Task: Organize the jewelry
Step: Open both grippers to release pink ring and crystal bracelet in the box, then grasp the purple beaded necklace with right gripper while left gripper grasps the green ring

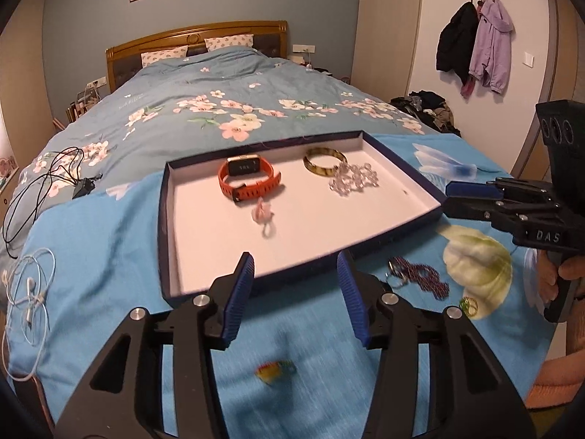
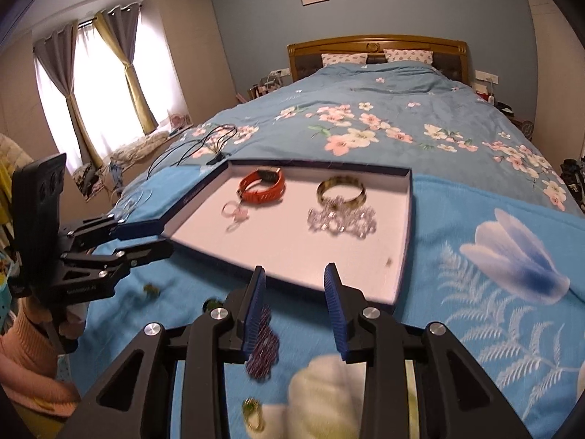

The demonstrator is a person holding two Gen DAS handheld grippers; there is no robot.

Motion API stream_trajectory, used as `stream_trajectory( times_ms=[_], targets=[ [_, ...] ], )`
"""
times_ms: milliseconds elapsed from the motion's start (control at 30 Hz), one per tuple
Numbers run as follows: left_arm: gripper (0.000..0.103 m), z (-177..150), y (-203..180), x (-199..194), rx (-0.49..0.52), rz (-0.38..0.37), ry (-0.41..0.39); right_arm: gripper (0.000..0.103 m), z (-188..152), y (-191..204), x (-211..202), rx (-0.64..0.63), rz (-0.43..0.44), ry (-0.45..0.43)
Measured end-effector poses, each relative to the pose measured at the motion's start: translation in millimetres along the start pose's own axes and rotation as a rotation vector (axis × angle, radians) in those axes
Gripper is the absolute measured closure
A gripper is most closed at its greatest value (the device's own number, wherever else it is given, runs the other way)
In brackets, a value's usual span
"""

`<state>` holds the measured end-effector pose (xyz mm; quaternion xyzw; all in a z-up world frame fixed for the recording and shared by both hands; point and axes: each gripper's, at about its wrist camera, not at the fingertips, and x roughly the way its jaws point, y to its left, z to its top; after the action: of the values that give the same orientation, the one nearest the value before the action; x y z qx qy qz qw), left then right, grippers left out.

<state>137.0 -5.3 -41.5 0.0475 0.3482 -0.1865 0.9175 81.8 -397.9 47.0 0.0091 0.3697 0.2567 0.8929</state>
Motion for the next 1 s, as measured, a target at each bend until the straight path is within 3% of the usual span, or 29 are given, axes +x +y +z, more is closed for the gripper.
stream_trajectory(
  times_ms=[433, 733, 867, 1000],
  targets=[
    [0.054, -26.6, -8.0, -5.0, -0.029, -0.046, 0.027, 0.072, -27.7, 19.5, 20.4, -0.056, 0.006, 0.105],
    [0.054, -27.0, -52.3, 16.5, 0.12, -0.094, 0.083, 0.072, -31.2, 18.9, 24.7, -0.053, -0.01, 0.127],
    [0.066, -21.3, -62.2, 33.5, 0.132, -0.084, 0.128, 0.071, -31.9, 16.8, 23.7, -0.045, -0.005, 0.128],
    [0.069, -17.6, -67.4, 47.4, 0.146, -0.069, 0.16, 0.069, -31.9, 15.6, 24.7, -0.039, 0.003, 0.128]
  ],
)
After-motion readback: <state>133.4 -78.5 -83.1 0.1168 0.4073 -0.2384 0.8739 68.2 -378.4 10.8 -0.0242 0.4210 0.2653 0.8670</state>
